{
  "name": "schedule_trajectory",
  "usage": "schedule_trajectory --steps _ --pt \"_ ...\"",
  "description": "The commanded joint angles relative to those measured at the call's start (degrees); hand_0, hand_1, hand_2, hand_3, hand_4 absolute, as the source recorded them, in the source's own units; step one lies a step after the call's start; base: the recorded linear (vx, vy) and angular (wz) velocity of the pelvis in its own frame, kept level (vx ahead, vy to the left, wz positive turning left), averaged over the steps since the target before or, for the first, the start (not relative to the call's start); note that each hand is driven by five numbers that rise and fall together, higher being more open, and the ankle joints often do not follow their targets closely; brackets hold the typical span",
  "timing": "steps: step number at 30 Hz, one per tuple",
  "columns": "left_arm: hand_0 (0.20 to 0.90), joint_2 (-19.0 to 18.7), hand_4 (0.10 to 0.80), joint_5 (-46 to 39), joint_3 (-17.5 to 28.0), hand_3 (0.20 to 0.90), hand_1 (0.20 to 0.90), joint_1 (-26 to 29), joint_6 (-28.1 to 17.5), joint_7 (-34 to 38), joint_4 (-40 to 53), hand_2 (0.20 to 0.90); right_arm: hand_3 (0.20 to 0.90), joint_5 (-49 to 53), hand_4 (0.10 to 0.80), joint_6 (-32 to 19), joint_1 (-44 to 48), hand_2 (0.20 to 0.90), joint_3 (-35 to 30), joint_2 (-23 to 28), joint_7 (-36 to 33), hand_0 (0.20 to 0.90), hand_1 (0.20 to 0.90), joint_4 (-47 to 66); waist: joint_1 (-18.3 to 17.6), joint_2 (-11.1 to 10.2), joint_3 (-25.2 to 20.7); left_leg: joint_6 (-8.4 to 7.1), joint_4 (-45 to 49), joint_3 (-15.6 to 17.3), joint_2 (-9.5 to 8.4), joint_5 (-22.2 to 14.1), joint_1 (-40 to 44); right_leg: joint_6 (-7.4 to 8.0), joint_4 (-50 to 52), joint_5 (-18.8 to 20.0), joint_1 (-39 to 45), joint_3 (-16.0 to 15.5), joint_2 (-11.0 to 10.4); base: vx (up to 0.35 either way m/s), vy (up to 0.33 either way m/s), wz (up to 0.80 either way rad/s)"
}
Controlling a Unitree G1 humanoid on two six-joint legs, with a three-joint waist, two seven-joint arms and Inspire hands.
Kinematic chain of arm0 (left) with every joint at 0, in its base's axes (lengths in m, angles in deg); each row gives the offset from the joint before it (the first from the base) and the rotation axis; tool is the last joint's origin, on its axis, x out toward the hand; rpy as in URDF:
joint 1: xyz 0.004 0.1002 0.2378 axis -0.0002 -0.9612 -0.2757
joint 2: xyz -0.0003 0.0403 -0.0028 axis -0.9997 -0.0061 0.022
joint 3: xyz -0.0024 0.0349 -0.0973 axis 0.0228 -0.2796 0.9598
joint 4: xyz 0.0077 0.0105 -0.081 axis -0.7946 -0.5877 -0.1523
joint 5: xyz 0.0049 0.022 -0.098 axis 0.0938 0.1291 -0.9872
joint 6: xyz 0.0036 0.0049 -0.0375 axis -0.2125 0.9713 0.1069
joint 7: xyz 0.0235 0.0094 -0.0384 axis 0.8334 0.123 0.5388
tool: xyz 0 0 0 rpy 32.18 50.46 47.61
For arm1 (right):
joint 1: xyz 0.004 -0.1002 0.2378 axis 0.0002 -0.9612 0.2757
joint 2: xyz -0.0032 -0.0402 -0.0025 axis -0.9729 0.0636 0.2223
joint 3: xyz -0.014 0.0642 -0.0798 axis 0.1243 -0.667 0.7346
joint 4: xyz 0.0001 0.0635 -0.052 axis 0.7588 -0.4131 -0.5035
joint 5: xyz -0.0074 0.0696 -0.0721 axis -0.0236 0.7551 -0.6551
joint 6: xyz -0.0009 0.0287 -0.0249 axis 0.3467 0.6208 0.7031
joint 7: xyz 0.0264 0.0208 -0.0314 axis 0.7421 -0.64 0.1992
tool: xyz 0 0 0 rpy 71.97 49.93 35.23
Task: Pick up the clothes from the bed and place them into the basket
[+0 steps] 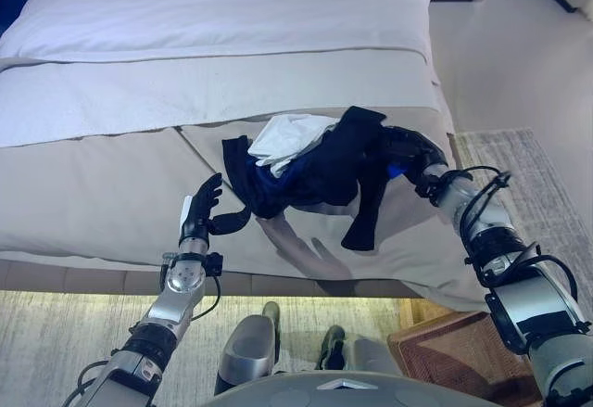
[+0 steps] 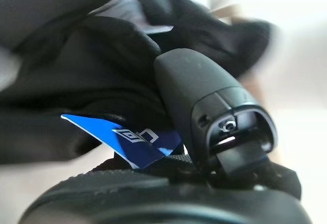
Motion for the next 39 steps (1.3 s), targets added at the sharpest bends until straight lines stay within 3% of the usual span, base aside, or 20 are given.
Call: schedule_trajectory --steps 1,7,14,30,34,39 --pt "0.9 -2.2 0.8 1.6 0.6 0.9 0.9 -2.0 -3.0 -0.6 1.5 0.9 0.2 17.2 0.1 0.4 1.4 0.3 -4.3 -0.9 11.4 0.3 0.3 8.0 0.2 -0.9 -9.4 -0.75 -3.2 2.7 0.49 -0.8 -0.2 2.73 -5.5 3.9 0.4 1.8 -0.5 0.06 -0.022 0.06" --pt "0.9 -3.0 0.8 2.5 0.4 0.9 0.9 -4.4 -4.4 -2.2 1.1 0.9 0.2 23.7 0.1 1.5 3.2 0.3 -5.7 -1.8 18.0 0.3 0.3 16.5 1.3 -1.0 -12.3 -1.1 -11.2 1.3 0.59 2.3 2.5 4.17 -11.1 6.6 2.2 0.7 -0.2 0.03 -0.033 0.15" --pt "0.9 -3.5 0.8 3.0 0.3 0.9 0.9 -5.4 -6.1 -5.5 -0.4 0.9 0.2 29.9 0.1 0.8 10.4 0.3 -6.9 0.3 17.3 0.3 0.3 20.3 3.2 -1.9 -14.4 -1.11 -13.9 -0.4 -0.14 3.4 3.2 4.65 -13.8 7.6 3.2 -0.3 0.0 0.01 -0.025 0.22" --pt "0.9 -4.0 0.8 3.0 1.1 0.9 0.9 -6.3 -6.6 -7.2 -2.3 0.9 0.2 27.8 0.1 -7.0 16.6 0.3 -7.4 4.8 7.8 0.3 0.3 14.1 3.9 -2.5 -15.2 -0.77 -14.2 -0.8 -0.34 2.9 4.2 4.74 -15.5 8.5 4.5 0.0 0.2 0.014 0.0 0.04" --pt "0.9 -4.4 0.8 2.7 1.2 0.9 0.9 -6.0 -6.4 -7.3 -2.7 0.9 0.2 23.2 0.1 -11.4 21.0 0.3 -5.9 8.9 3.4 0.3 0.3 13.1 3.2 -2.7 -15.4 -0.91 -14.2 -0.2 -0.14 2.9 4.3 4.84 -15.3 8.6 4.2 0.3 0.0 0.0 0.0 0.0" --pt "0.9 -4.4 0.8 2.9 1.2 0.9 0.9 -6.2 -7.4 -7.3 -3.7 0.9 0.2 20.5 0.1 -13.2 26.1 0.3 -4.2 13.0 -0.1 0.3 0.3 13.2 2.5 -3.2 -15.3 -0.99 -14.2 0.4 -0.06 2.7 4.7 4.97 -15.0 8.5 4.2 0.9 0.0 0.017 0.003 -0.03"
